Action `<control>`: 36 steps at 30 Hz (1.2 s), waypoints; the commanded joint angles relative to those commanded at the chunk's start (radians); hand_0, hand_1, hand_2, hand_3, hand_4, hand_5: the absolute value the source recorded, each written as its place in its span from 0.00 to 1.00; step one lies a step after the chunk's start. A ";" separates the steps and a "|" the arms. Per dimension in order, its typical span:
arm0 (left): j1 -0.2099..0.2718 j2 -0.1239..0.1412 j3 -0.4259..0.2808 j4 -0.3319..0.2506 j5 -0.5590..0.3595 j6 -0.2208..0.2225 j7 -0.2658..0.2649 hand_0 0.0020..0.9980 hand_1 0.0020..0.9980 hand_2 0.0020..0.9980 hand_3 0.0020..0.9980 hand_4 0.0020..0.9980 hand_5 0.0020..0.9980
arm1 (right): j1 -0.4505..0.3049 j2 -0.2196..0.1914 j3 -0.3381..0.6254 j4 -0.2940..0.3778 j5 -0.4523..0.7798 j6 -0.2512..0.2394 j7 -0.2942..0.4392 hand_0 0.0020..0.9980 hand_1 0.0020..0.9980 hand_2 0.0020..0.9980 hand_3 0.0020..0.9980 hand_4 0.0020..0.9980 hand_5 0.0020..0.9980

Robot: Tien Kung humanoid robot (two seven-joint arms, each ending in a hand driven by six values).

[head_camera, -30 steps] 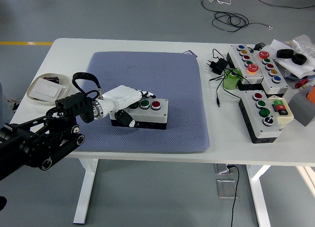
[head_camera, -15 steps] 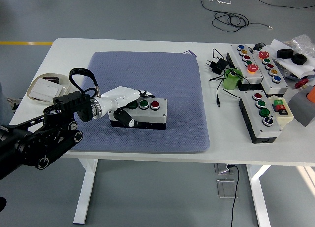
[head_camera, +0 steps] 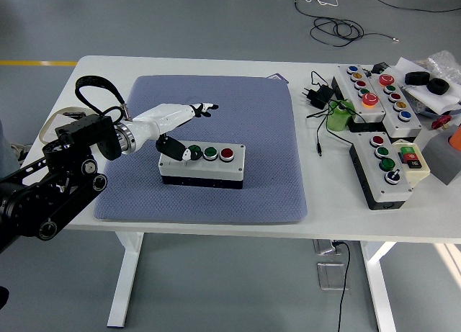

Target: Pick up the button,place it on the desk,press the button,press the button

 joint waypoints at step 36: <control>0.037 0.035 -0.014 -0.310 0.141 -0.265 0.330 0.02 0.00 0.03 0.85 0.58 0.14 | 0.002 0.000 0.005 0.000 0.003 0.000 0.005 0.65 0.51 0.55 0.61 0.31 0.41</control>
